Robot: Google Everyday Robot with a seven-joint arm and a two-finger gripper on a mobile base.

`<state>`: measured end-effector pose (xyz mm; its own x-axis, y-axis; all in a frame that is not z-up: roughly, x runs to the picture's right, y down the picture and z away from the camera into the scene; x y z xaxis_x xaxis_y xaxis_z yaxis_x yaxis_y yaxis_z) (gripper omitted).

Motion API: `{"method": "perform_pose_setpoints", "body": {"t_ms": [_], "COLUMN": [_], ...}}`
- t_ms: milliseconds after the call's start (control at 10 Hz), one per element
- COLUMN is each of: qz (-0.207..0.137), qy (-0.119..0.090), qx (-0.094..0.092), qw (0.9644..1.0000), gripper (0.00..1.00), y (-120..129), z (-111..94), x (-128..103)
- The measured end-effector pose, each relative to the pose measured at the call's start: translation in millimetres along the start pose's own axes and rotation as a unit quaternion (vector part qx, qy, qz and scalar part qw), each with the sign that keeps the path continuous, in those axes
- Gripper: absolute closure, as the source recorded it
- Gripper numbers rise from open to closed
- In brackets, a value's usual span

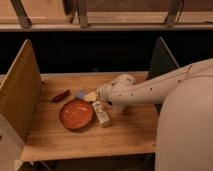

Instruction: Stand the bottle upright

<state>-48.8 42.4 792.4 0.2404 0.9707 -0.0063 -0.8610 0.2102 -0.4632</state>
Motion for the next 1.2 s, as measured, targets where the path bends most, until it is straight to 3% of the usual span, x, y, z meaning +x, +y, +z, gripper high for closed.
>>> {"method": "perform_pose_setpoints", "body": {"t_ms": [300,700,1000,1200], "qz": [0.02,0.032,0.03,0.032], "qy": [0.026,0.023,0.024,0.033], "qx": [0.003,0.002,-0.003,-0.02], "qw": [0.9995,0.9992,0.9993,0.9988], "gripper": [0.2,0.2,0.2,0.2], "y": [-14,-31,-25,-17], "z": [19,17,20,33], "x": [15,3,3,9]}}
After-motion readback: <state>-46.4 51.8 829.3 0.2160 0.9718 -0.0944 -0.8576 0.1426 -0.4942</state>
